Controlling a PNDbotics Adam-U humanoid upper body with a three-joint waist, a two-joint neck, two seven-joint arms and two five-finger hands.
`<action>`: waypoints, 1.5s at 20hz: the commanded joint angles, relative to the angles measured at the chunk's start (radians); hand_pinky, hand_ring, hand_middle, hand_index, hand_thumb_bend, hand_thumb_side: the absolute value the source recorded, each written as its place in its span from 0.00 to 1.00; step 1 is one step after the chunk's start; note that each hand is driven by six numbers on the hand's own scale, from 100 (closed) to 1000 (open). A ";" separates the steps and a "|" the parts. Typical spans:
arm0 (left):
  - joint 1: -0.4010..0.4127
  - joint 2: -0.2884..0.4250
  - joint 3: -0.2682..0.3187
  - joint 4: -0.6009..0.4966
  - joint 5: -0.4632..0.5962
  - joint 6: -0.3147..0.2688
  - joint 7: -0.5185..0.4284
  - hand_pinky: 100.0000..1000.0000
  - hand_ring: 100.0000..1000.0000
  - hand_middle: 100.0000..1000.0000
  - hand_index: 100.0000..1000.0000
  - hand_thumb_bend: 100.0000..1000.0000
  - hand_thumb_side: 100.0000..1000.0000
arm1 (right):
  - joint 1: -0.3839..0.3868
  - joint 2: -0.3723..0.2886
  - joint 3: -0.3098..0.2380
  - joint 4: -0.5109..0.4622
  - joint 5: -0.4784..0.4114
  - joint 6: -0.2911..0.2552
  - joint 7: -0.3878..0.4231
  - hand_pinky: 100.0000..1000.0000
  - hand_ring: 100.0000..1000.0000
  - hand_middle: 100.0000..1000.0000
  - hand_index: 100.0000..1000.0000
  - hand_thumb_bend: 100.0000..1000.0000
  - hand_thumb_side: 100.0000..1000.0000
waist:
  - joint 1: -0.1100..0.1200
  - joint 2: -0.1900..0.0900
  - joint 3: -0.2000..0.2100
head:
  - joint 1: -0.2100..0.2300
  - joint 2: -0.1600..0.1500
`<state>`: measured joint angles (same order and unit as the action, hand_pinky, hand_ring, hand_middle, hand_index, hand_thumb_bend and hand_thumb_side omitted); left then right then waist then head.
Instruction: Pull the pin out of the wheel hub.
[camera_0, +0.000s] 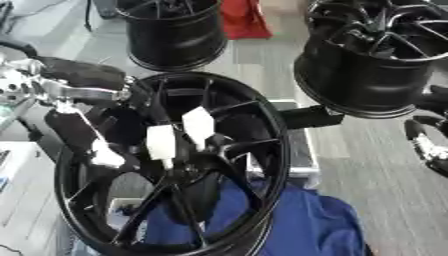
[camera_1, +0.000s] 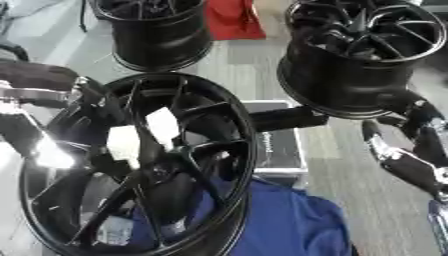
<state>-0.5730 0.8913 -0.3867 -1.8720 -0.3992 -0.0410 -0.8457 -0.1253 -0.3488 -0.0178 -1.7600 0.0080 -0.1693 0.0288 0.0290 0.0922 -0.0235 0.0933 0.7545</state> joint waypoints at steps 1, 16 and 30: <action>-0.017 0.005 -0.009 0.013 -0.045 0.011 0.035 0.66 0.74 0.78 0.87 0.40 0.44 | -0.009 -0.026 -0.002 -0.012 0.001 -0.002 0.003 0.75 0.84 0.76 0.88 0.21 0.14 | -0.002 -0.013 0.001 | -0.002 -0.010; -0.027 -0.071 -0.070 0.098 -0.103 0.024 0.097 0.55 0.64 0.71 0.84 0.30 0.36 | -0.011 -0.024 0.000 -0.011 -0.001 -0.001 0.005 0.75 0.83 0.76 0.88 0.21 0.14 | -0.003 -0.012 0.001 | -0.006 -0.017; -0.029 -0.072 -0.064 0.088 -0.062 0.016 0.131 0.31 0.36 0.40 0.62 0.00 0.06 | -0.012 -0.025 -0.001 -0.011 -0.001 -0.001 0.005 0.75 0.83 0.76 0.88 0.20 0.14 | -0.002 -0.011 0.002 | -0.003 -0.016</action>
<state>-0.5812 0.7947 -0.4758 -1.7686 -0.4672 -0.0233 -0.7285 -0.1258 -0.3488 -0.0173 -1.7598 0.0078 -0.1689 0.0321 0.0287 0.0923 -0.0212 0.0889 0.7461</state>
